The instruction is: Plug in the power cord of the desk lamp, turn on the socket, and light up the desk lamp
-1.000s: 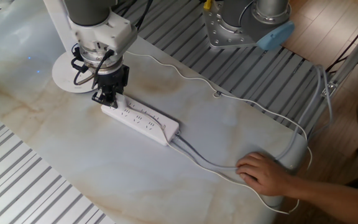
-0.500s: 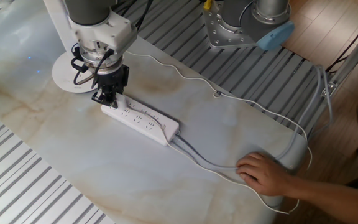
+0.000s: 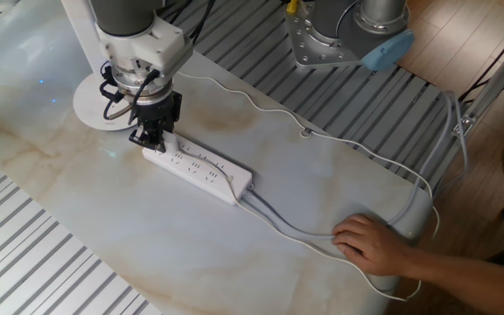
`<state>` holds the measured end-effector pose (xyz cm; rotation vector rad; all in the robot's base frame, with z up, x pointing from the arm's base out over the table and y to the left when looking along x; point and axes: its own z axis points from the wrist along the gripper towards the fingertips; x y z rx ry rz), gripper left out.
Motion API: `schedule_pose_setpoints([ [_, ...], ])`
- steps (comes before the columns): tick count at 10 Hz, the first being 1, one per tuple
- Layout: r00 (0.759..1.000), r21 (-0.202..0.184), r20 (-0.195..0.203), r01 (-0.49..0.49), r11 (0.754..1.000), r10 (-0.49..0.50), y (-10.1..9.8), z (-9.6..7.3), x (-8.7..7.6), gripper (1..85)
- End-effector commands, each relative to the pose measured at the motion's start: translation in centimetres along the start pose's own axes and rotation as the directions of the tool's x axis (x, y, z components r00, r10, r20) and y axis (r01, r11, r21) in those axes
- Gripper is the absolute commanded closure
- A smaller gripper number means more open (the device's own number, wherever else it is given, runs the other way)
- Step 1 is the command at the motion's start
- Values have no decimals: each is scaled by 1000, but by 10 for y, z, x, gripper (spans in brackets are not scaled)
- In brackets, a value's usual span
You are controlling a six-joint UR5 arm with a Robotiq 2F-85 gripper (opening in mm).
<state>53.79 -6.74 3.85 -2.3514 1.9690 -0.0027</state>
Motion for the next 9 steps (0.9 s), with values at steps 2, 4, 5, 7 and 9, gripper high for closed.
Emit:
schedule_pose_setpoints([
  [2,1000,-12,-2,-5,1000,5,3,0,2,577],
  [4,999,-74,-43,-1,997,-2,20,-9,13,247],
  [5,998,-94,-68,-3,996,-3,24,-14,19,90],
  [7,997,-120,-76,-35,992,26,30,-26,17,63],
  [9,990,-152,-103,-114,982,99,41,-45,16,160],
])
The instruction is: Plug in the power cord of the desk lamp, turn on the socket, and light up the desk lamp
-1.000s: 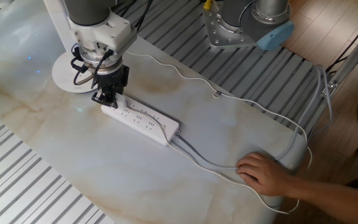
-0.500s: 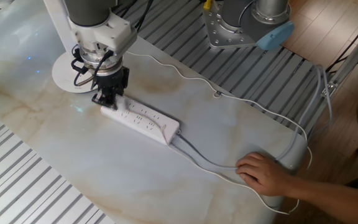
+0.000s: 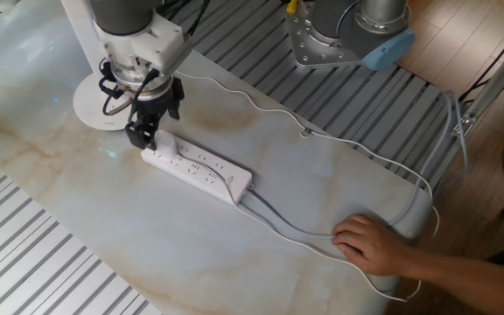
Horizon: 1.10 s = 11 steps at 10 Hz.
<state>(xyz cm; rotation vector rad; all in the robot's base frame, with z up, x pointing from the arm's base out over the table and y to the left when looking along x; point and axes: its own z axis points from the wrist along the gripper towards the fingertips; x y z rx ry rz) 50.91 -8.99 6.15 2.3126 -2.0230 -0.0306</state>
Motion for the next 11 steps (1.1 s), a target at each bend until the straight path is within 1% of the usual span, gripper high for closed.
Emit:
schedule_pose_setpoints([
  [1,993,-42,-45,-107,993,106,16,-29,6,263],
  [2,987,-46,-63,-150,988,147,16,-36,8,337],
  [3,981,-26,-80,-177,984,174,10,-40,11,460],
  [4,977,-30,-66,-204,978,202,10,-40,6,470],
  [5,962,-38,-53,-272,962,270,10,-42,-1,547],
  [6,936,-65,-32,-352,934,351,15,-43,-12,607],
  [7,901,-75,-22,-434,898,434,17,-45,-22,637],
  [8,830,-79,-30,-557,827,557,18,-46,-32,753],
  [9,751,-95,-38,-660,745,660,20,-48,-45,847],
  [10,707,-112,-26,-705,700,707,17,-49,-58,847],
  [11,640,-133,-20,-763,632,768,16,-49,-71,847],
])
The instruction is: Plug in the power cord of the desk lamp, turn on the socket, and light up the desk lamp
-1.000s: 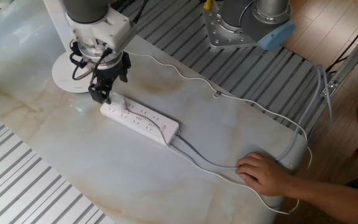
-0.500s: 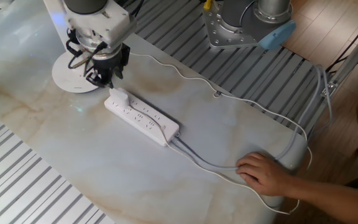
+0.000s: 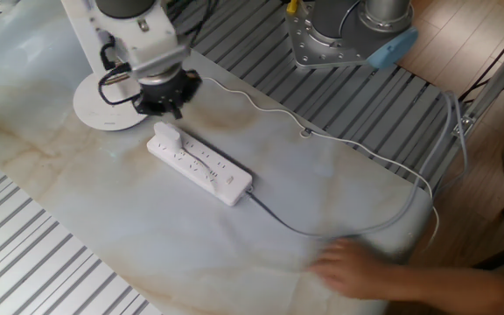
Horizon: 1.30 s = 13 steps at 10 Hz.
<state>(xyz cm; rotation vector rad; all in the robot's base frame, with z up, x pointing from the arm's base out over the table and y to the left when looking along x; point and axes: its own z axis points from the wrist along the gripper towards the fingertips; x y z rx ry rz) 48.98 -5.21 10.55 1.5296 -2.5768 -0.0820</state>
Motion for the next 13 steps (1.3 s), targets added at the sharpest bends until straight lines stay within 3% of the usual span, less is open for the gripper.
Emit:
schedule_pose_setpoints([
  [1,936,-103,48,-341,934,347,29,-2,-43,847],
  [4,834,-169,108,-521,837,541,33,9,-88,847],
  [6,784,-182,102,-590,787,612,36,13,-108,847],
  [7,744,-186,92,-640,746,661,36,9,-116,847],
  [8,695,-169,106,-692,702,711,26,7,-125,847],
  [9,668,-142,125,-720,679,734,15,11,-128,847],
  [10,621,-167,148,-752,638,770,12,14,-141,847],
  [13,565,-183,164,-788,587,809,13,29,-160,847],
])
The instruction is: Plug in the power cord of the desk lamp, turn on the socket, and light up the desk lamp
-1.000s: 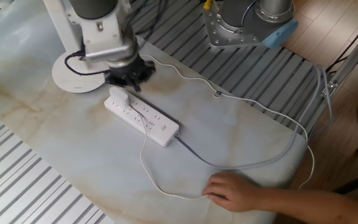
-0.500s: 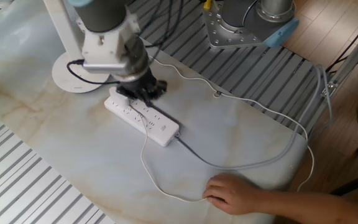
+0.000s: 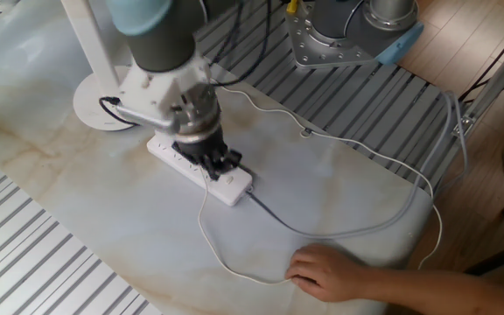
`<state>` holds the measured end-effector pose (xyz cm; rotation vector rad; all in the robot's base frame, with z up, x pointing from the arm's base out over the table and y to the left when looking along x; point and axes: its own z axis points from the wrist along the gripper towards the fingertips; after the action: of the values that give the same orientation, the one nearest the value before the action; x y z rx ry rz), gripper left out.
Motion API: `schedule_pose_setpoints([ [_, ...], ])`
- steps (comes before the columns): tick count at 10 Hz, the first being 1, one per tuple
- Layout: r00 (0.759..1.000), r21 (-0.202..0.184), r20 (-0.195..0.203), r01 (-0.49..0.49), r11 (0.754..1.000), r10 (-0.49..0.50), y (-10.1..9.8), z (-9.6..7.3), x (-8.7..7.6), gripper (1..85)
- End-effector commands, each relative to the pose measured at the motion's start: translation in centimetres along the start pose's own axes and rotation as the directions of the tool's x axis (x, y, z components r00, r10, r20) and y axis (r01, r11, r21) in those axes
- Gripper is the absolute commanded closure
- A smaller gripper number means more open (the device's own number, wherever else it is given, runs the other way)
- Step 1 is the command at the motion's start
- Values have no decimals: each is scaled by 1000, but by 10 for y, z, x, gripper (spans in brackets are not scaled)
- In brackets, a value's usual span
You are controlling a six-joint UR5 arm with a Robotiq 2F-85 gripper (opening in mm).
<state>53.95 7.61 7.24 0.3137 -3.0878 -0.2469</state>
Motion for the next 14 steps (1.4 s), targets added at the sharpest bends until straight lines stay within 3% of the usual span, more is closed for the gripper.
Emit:
schedule_pose_setpoints([
  [1,995,-9,36,-98,995,98,14,15,-12,847],
  [3,986,-7,8,-165,986,165,8,18,-2,847],
  [7,964,-12,14,-264,964,264,8,28,5,847],
  [14,960,28,19,-279,960,278,2,38,22,847],
])
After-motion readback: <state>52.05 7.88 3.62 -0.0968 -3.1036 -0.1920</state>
